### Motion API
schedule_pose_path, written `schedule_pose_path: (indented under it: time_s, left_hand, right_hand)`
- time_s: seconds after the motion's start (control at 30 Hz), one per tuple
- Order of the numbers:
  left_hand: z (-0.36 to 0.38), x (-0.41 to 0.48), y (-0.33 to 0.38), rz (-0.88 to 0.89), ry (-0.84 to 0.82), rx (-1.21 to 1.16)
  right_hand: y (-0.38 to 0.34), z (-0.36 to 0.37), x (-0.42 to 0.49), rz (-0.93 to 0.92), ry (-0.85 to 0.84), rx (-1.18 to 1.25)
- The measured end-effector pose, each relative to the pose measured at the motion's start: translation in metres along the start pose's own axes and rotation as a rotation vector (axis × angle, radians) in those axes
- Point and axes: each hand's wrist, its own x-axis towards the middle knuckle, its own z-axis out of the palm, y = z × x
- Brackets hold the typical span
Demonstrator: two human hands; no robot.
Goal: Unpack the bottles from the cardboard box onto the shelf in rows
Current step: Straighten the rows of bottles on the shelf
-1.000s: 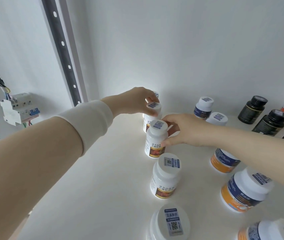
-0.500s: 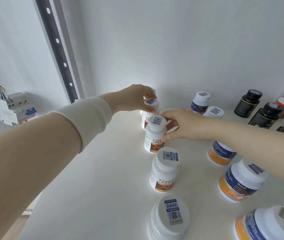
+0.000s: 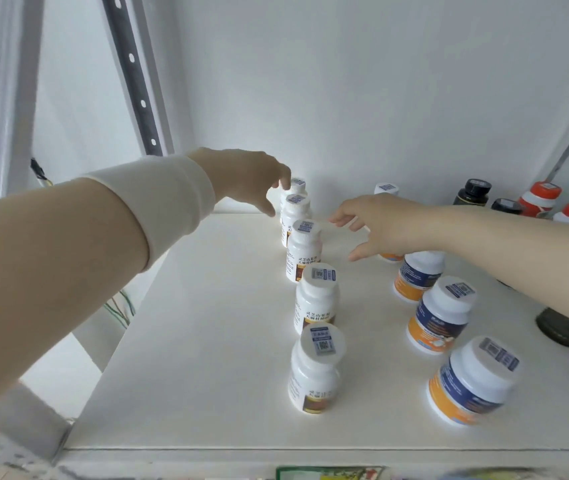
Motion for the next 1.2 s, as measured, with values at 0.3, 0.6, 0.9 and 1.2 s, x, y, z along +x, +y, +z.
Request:
schedule_pose_path:
  time_s: [0.3,0.6,0.9,1.2]
  left_hand:
    - [0.011,-0.058,0.031,-0.065,-0.107,0.152]
    - [0.035,-0.054,0.034,-0.103,-0.007,-0.365]
    - [0.047,-0.027,0.04,-0.064,0.045,-0.529]
    - [0.045,-0.019,0.041,-0.063,0.011,-0.587]
  right_hand:
    - [-0.011,0.006,-0.048,-0.101,0.005,-0.152]
    - [-0.025,0.028,-0.05,-0.103,-0.018,0.022]
    - [-0.027,0.044,-0.033,-0.062,-0.004,0.155]
    - [-0.025,0.045,-0.026,-0.07,0.015,0.212]
